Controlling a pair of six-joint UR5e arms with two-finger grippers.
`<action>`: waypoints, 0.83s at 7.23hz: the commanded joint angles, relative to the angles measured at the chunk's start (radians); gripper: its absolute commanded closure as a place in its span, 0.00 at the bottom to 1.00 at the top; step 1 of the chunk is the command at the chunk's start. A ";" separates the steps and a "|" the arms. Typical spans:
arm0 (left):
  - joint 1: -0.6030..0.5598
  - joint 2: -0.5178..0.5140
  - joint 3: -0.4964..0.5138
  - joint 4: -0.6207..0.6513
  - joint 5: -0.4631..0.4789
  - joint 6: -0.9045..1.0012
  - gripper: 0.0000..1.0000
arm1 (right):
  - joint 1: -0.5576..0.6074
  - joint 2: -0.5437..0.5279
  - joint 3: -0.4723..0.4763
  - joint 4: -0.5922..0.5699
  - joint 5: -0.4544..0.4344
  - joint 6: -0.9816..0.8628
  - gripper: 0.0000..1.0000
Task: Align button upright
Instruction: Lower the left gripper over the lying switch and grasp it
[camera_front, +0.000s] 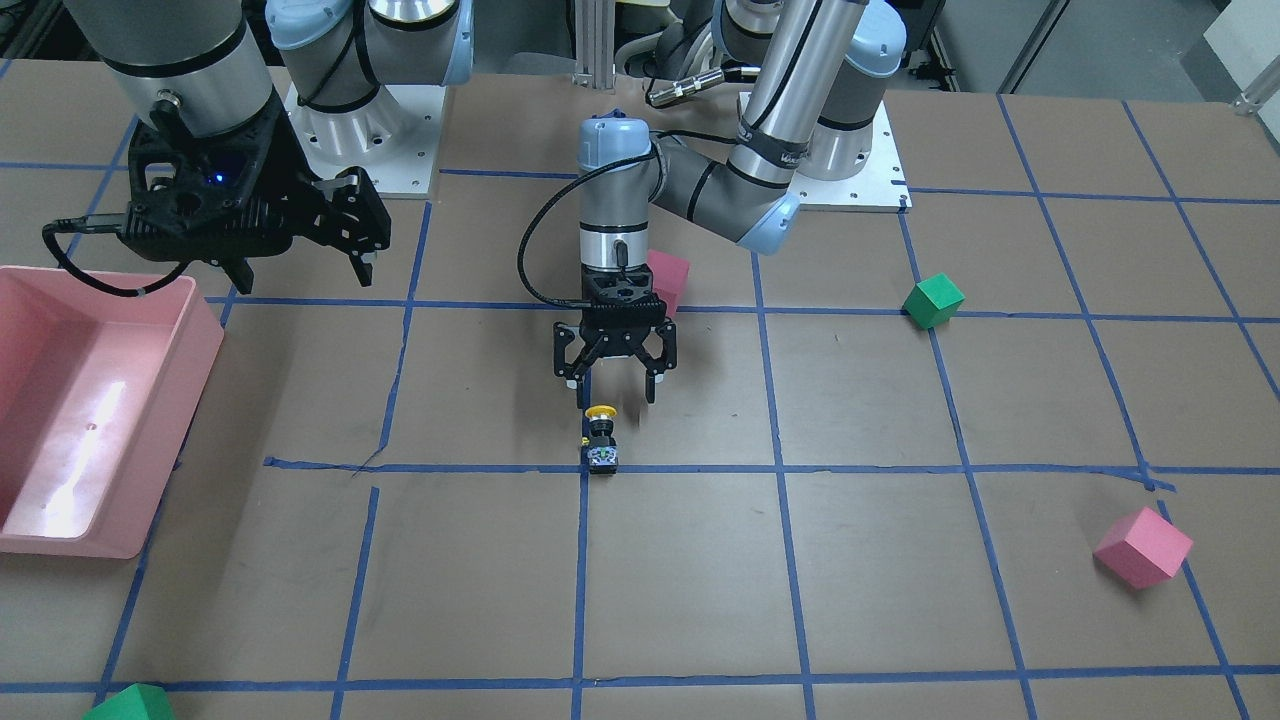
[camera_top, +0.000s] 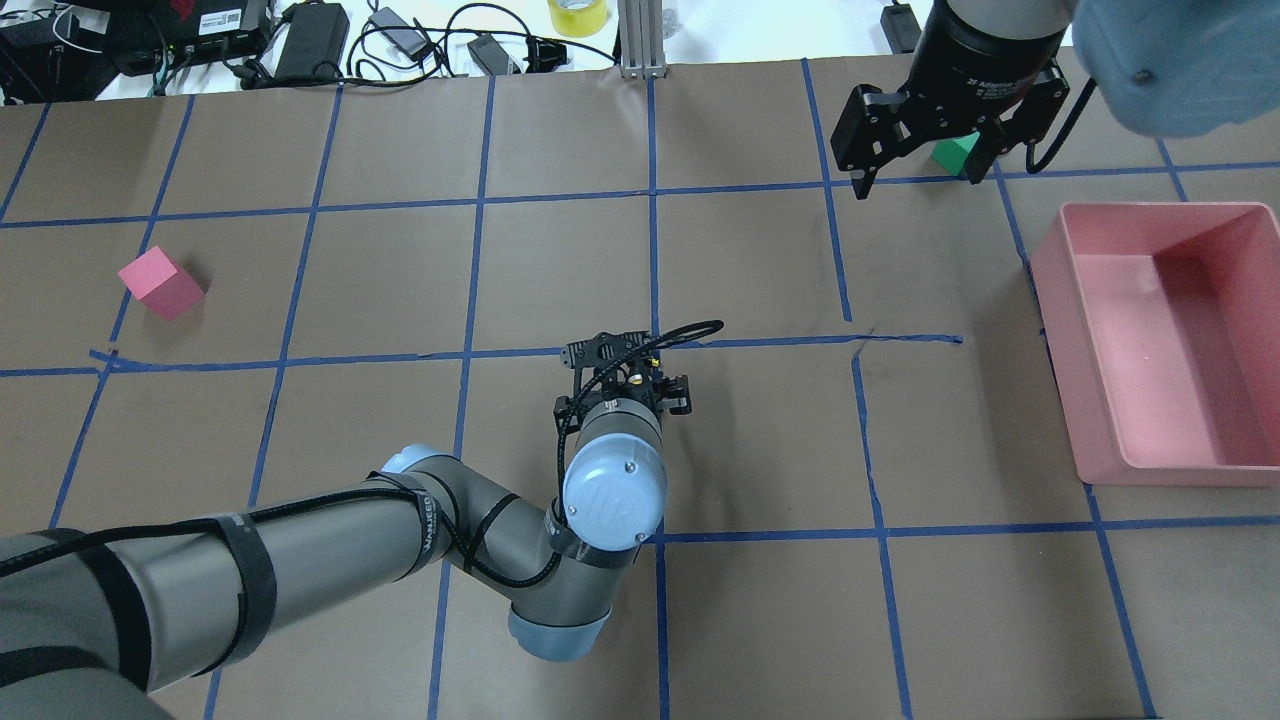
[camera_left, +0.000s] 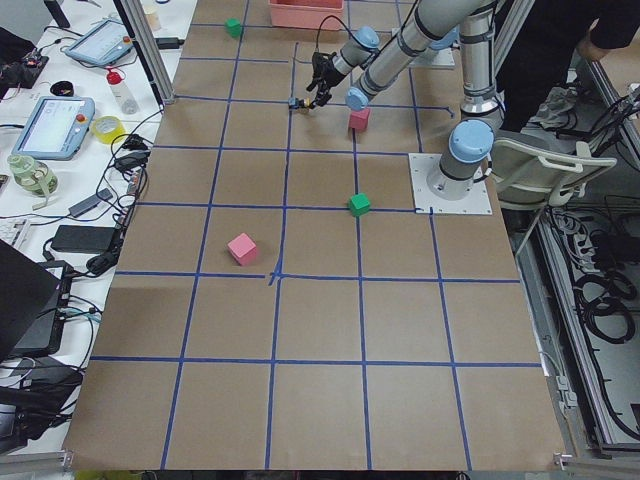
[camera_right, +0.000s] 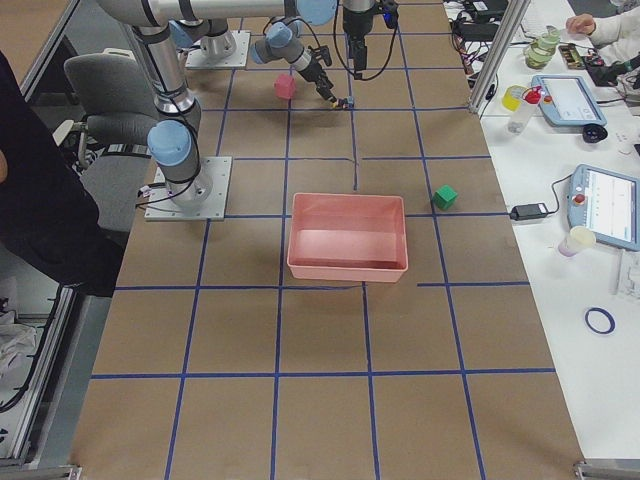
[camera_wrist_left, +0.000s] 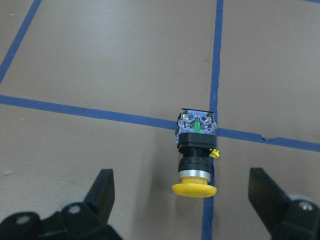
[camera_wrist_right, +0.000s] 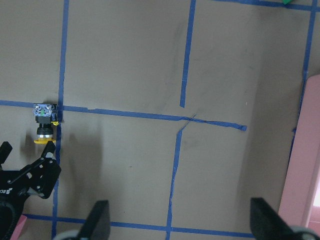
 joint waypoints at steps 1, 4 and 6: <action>-0.034 -0.040 0.009 0.025 0.013 -0.008 0.12 | 0.000 0.000 0.000 0.000 0.000 0.000 0.00; -0.035 -0.056 0.041 0.023 0.021 0.005 0.18 | 0.000 0.000 0.000 0.000 0.000 0.000 0.00; -0.035 -0.060 0.043 0.023 0.029 0.047 0.22 | 0.000 -0.002 0.000 0.000 0.000 -0.008 0.00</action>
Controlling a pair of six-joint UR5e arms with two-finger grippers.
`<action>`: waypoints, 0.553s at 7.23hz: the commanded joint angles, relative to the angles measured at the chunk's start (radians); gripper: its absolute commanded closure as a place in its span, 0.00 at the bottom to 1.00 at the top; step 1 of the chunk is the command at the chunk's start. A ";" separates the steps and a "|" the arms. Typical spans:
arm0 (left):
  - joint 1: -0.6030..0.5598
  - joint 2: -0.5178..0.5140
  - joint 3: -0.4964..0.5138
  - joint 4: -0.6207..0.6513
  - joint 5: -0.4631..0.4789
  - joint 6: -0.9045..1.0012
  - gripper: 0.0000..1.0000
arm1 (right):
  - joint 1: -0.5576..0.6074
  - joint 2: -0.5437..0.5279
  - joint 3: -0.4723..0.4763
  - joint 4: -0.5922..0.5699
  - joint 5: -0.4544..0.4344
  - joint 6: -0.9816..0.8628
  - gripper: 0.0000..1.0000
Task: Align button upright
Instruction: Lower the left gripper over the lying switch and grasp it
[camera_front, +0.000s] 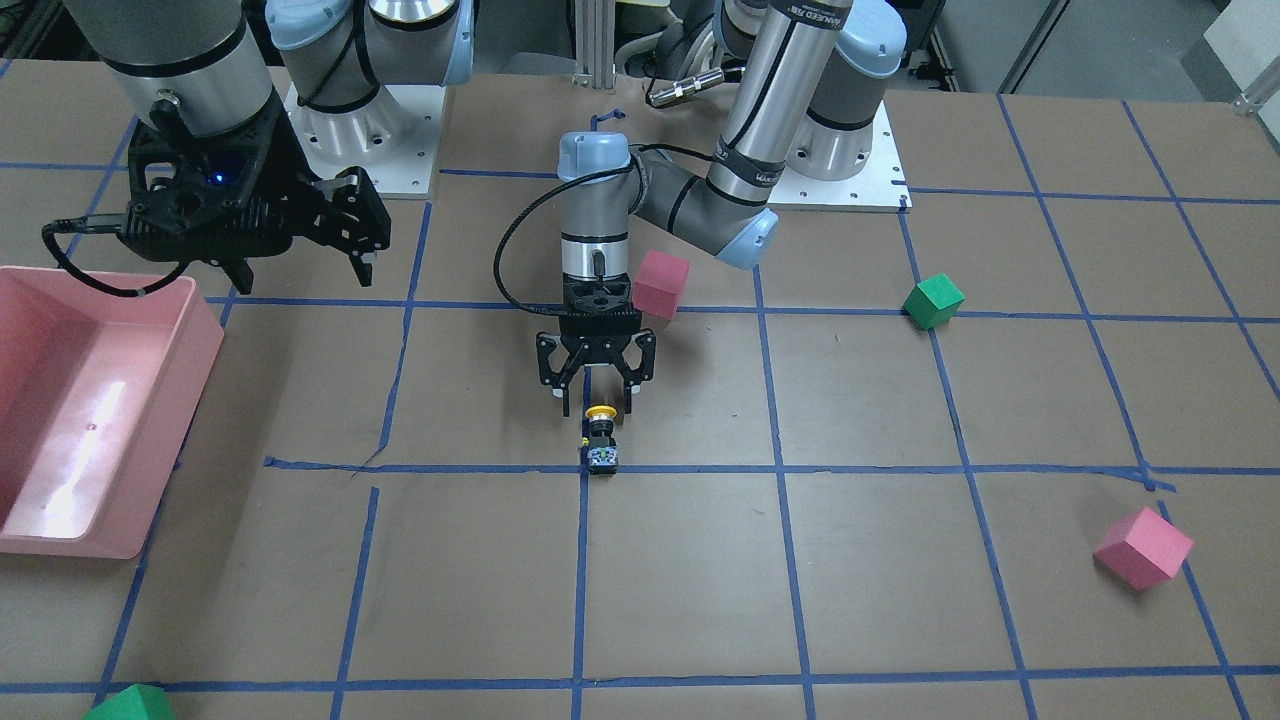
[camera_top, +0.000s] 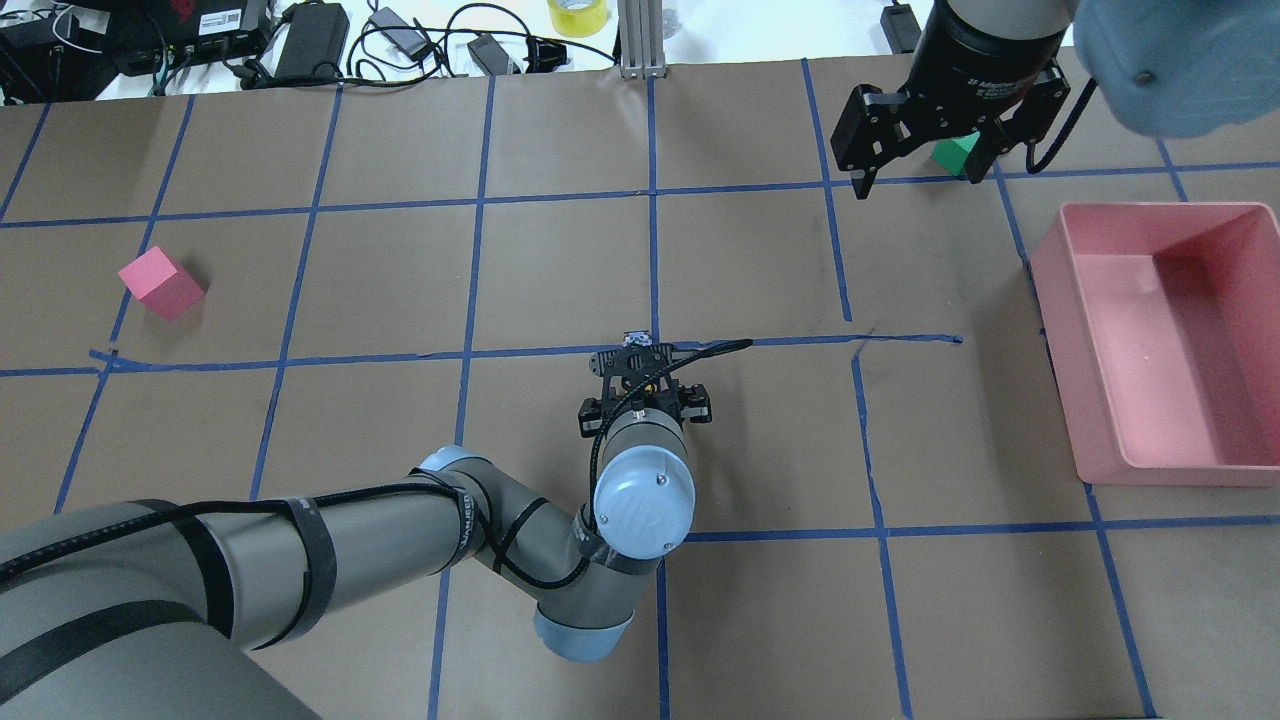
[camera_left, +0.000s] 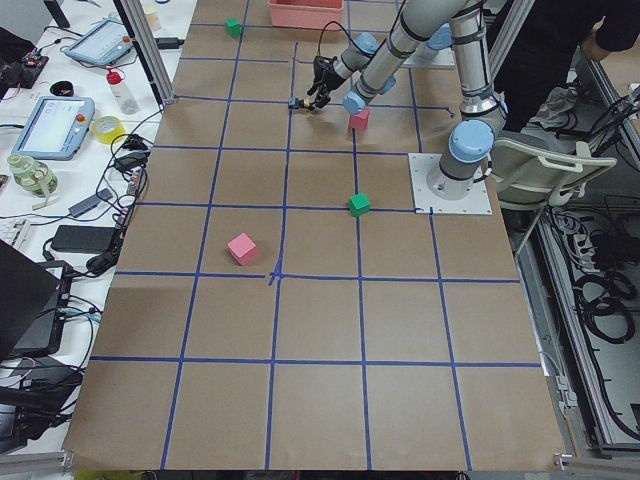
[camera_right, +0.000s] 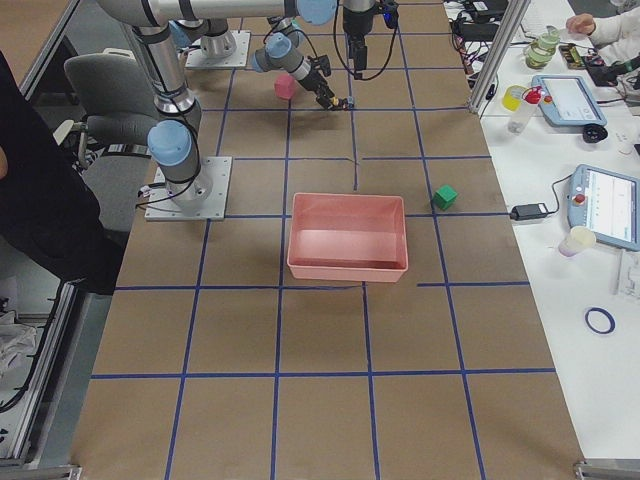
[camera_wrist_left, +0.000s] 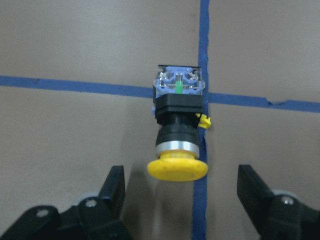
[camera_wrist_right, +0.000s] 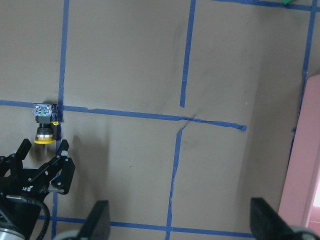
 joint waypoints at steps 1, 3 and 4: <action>0.000 -0.002 0.001 0.000 0.006 0.025 0.29 | 0.000 0.001 0.000 0.000 0.000 -0.004 0.00; 0.001 -0.005 0.004 -0.002 0.015 0.025 0.55 | 0.000 0.001 0.000 0.000 0.000 -0.004 0.00; 0.001 -0.004 0.005 -0.002 0.020 0.025 0.76 | 0.000 0.000 0.000 0.000 -0.001 -0.005 0.00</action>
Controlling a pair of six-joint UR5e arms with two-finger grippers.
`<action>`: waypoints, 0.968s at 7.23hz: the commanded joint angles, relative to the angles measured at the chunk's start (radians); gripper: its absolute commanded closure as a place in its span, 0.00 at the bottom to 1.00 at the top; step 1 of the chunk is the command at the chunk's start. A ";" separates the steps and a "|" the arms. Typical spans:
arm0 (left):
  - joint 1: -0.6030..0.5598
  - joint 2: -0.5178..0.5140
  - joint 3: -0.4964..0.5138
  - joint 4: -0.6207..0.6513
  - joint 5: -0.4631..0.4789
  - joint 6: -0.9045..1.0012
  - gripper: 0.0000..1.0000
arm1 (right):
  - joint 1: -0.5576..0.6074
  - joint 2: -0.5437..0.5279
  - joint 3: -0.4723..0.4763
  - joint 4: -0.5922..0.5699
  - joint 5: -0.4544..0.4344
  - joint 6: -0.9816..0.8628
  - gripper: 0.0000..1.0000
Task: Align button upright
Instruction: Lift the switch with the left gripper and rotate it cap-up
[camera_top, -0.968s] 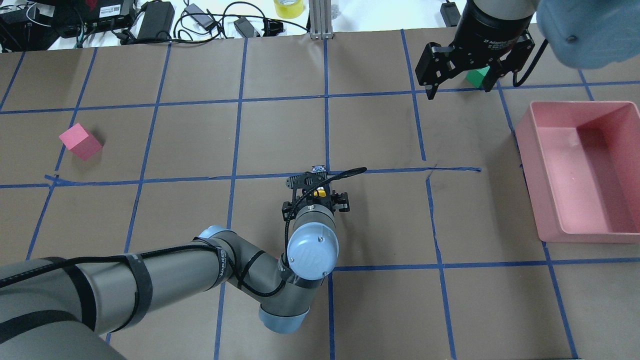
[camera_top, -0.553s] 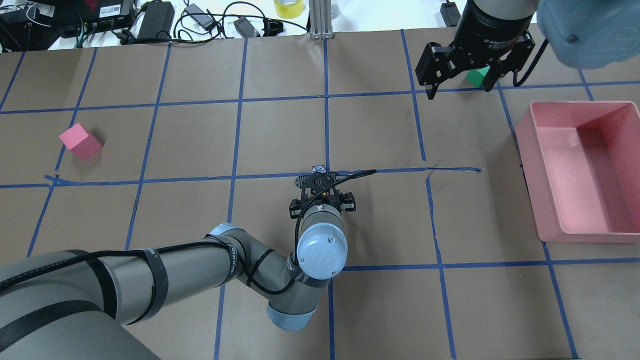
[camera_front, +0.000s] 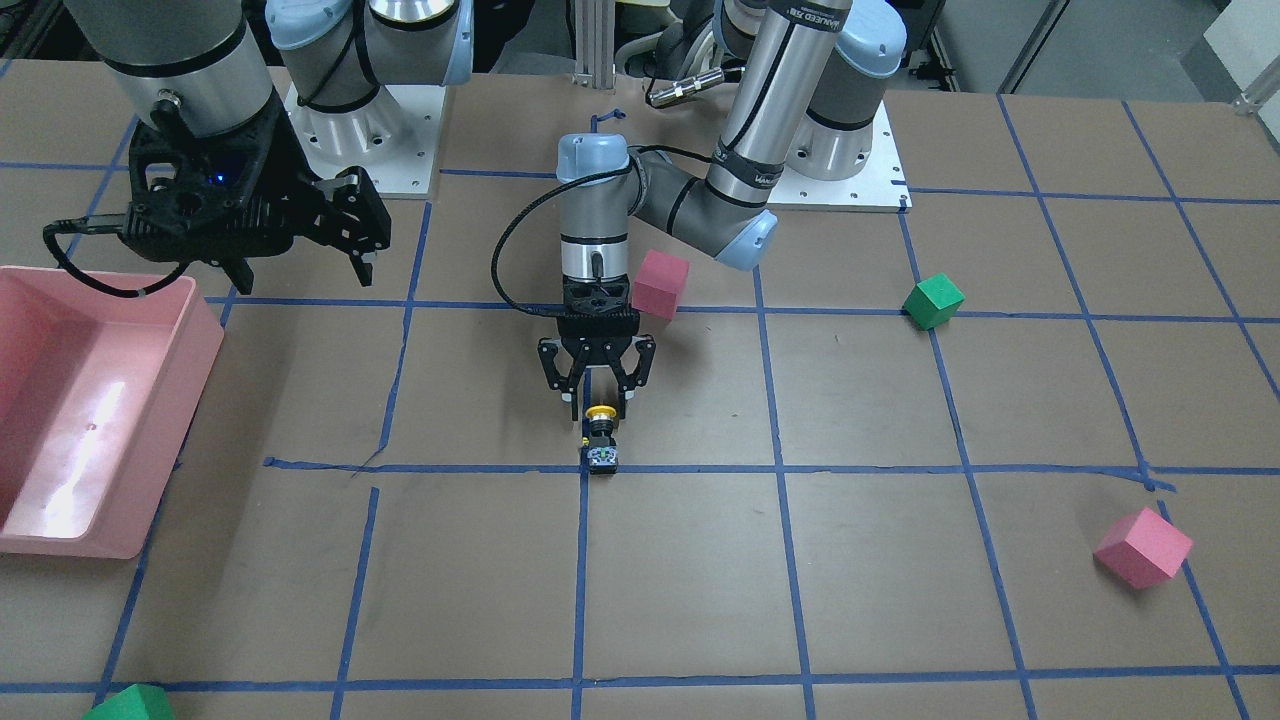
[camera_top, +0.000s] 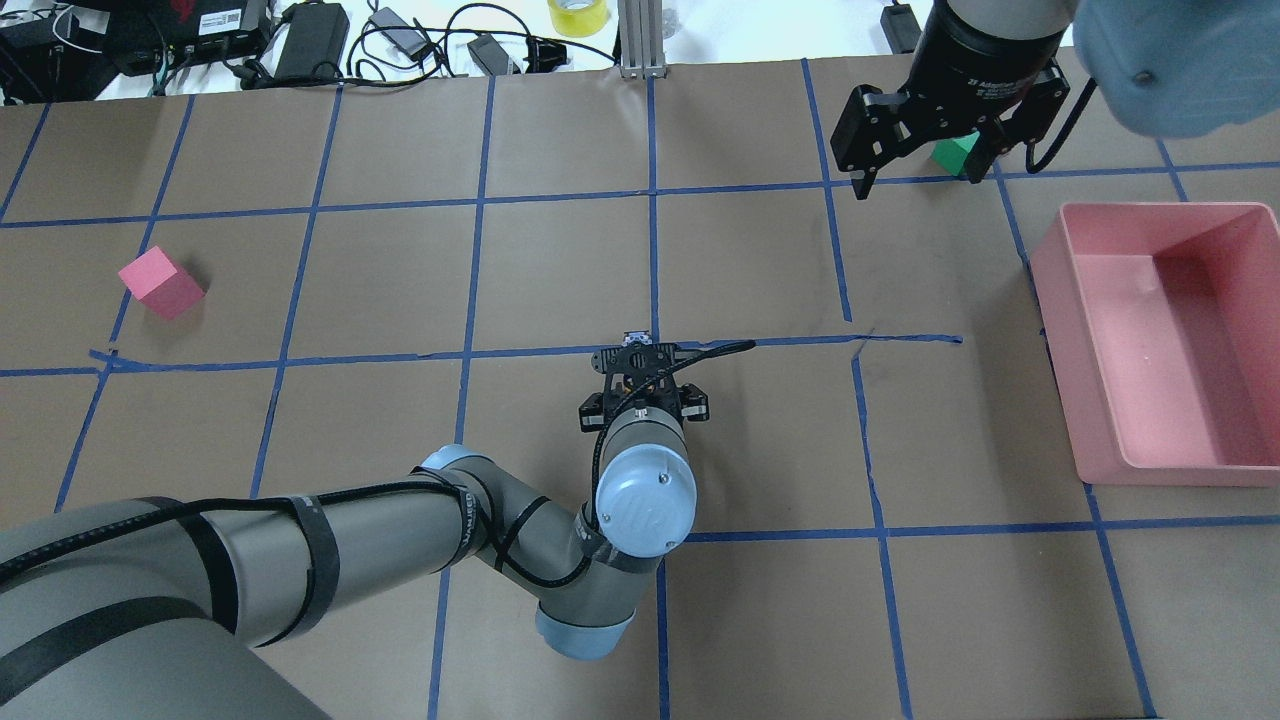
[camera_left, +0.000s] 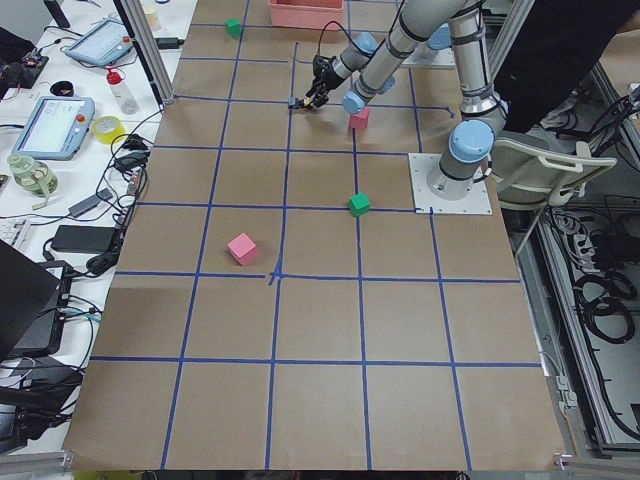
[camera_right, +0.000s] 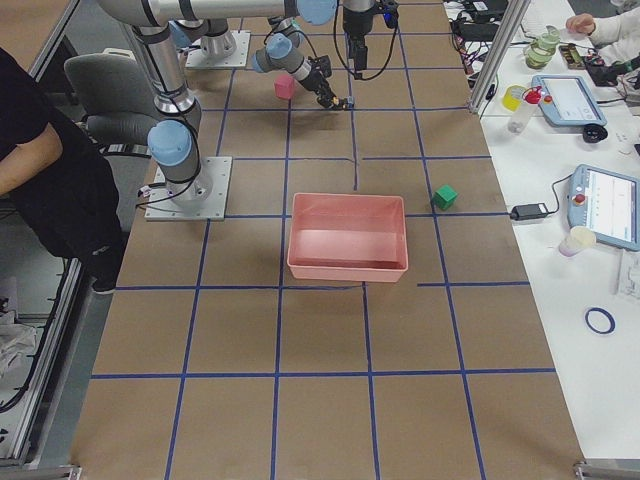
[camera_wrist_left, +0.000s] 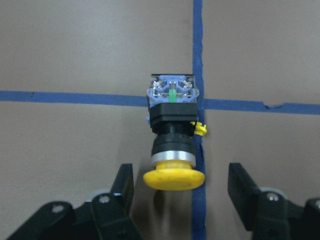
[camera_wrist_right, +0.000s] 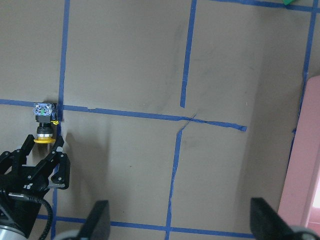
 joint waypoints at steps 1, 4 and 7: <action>0.004 0.003 0.002 -0.002 0.006 0.003 1.00 | 0.000 0.001 0.000 0.000 -0.001 -0.001 0.00; 0.049 0.058 0.096 -0.099 0.003 0.022 1.00 | 0.000 -0.001 0.000 0.000 -0.001 -0.004 0.00; 0.115 0.173 0.210 -0.511 -0.148 -0.015 1.00 | 0.000 -0.001 0.000 0.002 -0.001 -0.003 0.00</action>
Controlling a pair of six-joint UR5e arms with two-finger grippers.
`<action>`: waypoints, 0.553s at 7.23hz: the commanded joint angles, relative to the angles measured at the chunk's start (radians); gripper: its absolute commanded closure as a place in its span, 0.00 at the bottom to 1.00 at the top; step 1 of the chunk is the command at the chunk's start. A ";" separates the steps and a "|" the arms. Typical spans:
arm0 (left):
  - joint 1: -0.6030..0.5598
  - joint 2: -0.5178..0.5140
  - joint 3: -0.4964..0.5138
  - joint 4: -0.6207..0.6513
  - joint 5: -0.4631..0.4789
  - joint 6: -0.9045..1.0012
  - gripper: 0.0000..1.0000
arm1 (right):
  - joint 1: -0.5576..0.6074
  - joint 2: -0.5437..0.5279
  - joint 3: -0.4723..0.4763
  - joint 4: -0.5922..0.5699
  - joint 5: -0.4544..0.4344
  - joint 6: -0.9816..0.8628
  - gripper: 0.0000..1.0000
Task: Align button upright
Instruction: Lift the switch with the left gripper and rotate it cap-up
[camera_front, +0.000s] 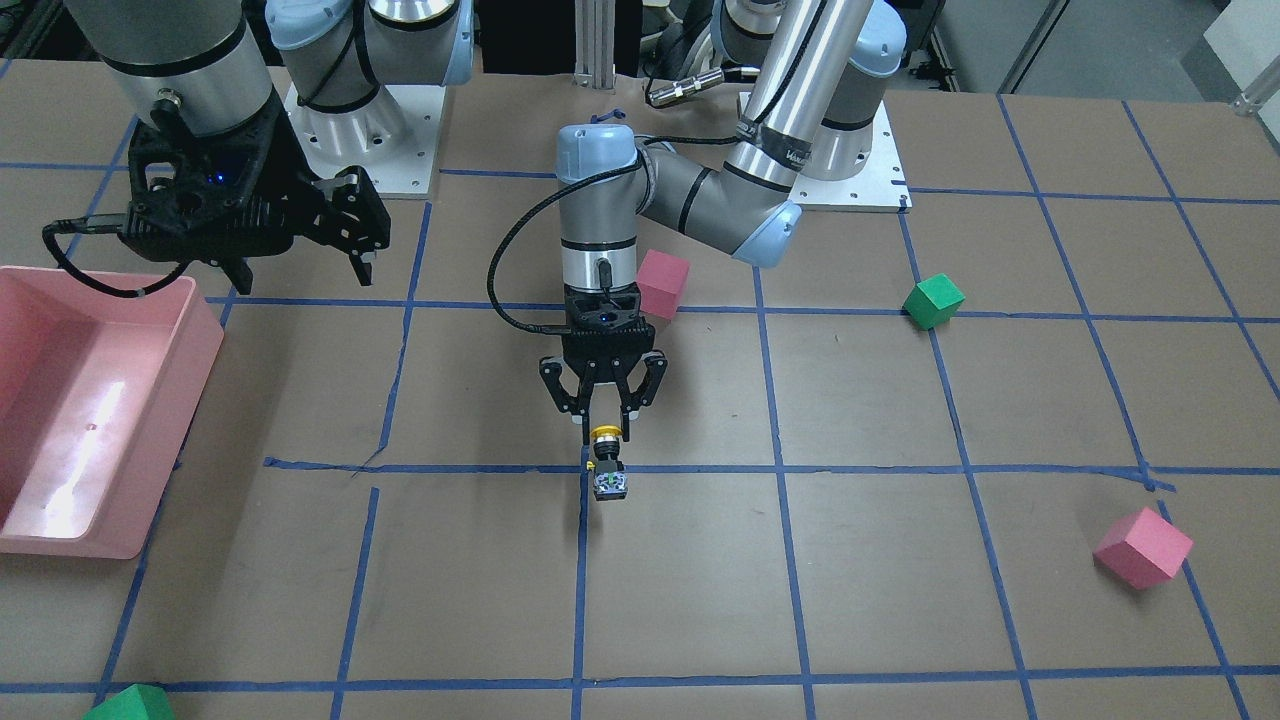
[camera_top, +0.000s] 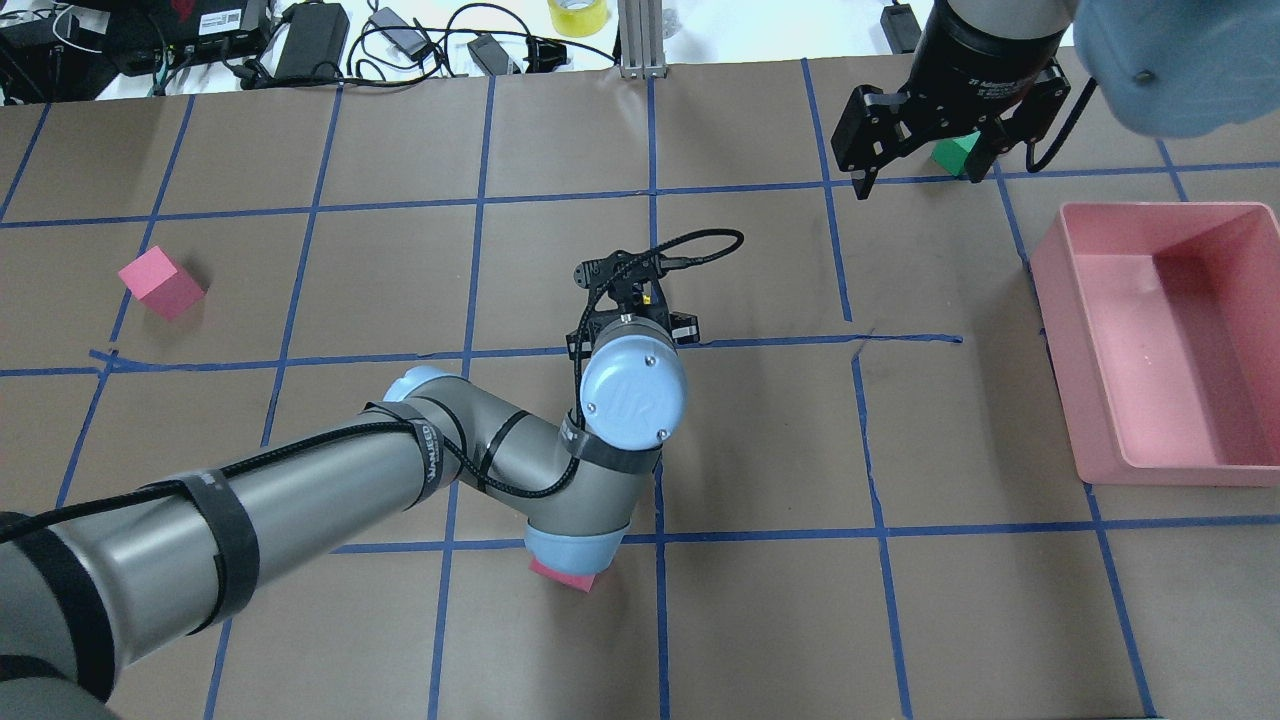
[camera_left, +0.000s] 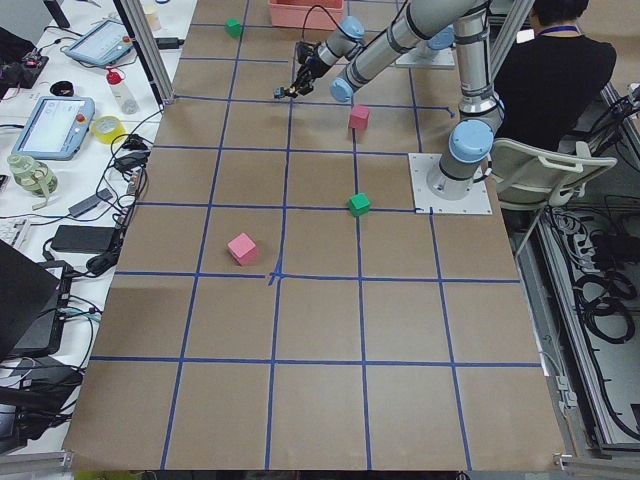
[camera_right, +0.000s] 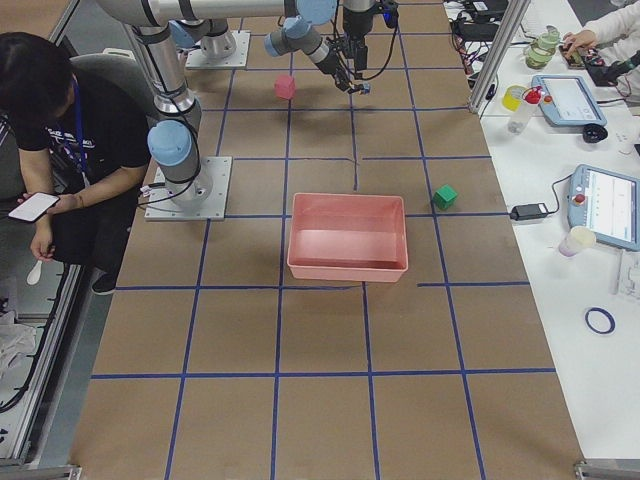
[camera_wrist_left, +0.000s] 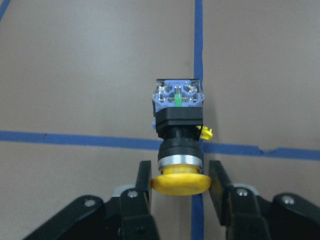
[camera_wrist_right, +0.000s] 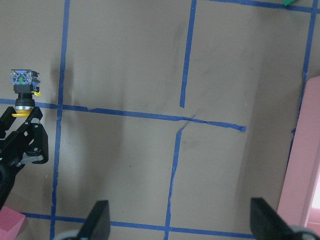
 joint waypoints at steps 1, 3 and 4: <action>0.044 0.070 0.140 -0.401 -0.127 -0.021 1.00 | 0.000 0.000 0.000 0.001 0.000 0.002 0.00; 0.085 0.087 0.312 -0.783 -0.283 -0.104 1.00 | 0.000 0.000 0.002 0.001 0.000 0.002 0.00; 0.111 0.087 0.320 -0.844 -0.360 -0.139 1.00 | 0.000 0.000 0.002 0.001 0.000 0.002 0.00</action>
